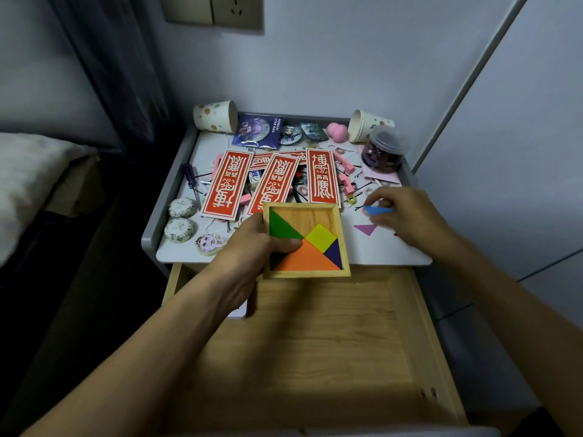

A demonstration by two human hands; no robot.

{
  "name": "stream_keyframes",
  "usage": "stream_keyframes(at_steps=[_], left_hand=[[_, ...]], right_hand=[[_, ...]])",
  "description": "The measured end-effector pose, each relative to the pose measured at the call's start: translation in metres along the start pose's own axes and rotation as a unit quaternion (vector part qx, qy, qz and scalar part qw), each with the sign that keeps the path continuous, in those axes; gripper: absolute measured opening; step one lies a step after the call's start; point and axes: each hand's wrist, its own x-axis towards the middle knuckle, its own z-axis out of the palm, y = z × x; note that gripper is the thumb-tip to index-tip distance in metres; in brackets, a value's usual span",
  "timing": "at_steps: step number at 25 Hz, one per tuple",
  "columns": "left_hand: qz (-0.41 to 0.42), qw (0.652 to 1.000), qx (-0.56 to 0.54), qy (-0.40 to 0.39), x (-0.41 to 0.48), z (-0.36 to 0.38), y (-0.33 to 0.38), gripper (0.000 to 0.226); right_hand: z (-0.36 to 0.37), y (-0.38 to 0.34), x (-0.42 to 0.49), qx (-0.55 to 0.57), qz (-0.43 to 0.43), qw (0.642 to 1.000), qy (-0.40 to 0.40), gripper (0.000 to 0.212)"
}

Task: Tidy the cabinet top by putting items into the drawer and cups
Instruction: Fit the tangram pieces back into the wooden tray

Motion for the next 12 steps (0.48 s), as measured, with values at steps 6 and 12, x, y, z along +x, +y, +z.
stream_keyframes(at_steps=[6,12], left_hand=[[-0.011,1.000,0.006,-0.009,0.000,0.001,-0.002,0.042],[-0.009,1.000,-0.015,-0.017,-0.001,0.001,0.000,0.038]], right_hand=[[0.013,-0.008,-0.007,-0.068,0.021,0.996,-0.050,0.035],[0.012,-0.014,-0.004,-0.095,0.063,0.991,-0.070,0.030]])
